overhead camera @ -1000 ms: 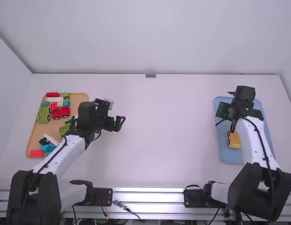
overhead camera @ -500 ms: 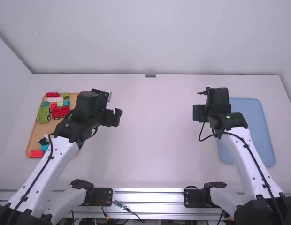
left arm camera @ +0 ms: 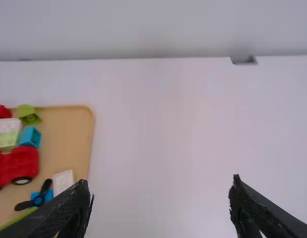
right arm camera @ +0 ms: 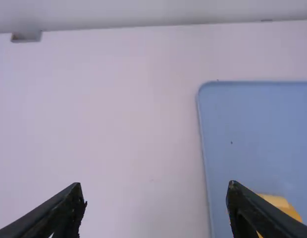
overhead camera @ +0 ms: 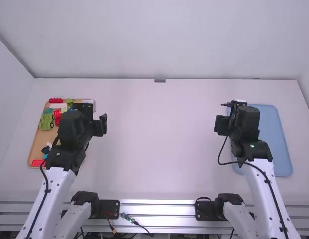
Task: Assemble lego blocks to make yellow taxi
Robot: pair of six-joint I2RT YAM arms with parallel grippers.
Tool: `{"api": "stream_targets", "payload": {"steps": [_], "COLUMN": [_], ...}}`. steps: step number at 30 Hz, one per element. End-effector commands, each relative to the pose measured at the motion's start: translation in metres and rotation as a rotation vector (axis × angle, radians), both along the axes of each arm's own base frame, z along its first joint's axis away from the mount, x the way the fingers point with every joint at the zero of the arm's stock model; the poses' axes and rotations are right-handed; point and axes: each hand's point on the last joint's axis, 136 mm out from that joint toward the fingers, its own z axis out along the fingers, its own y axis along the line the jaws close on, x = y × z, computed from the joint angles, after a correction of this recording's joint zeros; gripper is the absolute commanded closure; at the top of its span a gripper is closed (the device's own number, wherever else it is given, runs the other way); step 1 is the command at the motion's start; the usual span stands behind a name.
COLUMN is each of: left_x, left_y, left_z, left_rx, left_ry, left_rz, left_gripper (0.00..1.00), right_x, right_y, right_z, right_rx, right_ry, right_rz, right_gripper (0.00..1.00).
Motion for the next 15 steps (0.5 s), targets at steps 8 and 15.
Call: {"api": "stream_targets", "payload": {"steps": [8,15], "left_x": [-0.021,-0.039], "left_y": [0.001,0.001], "left_z": [0.005,-0.018], "left_rx": [0.007,0.007], "left_ry": [-0.218,-0.264], "left_rz": [0.001,0.001], "left_gripper": [0.49,0.64], "right_x": [-0.018,-0.030], "right_y": [0.007,0.007], "right_z": [0.006,0.009], "right_rx": [0.019,0.016], "right_ry": [-0.209,-0.362], "right_rz": [0.032,0.033], "right_gripper": [0.48,0.63]}}
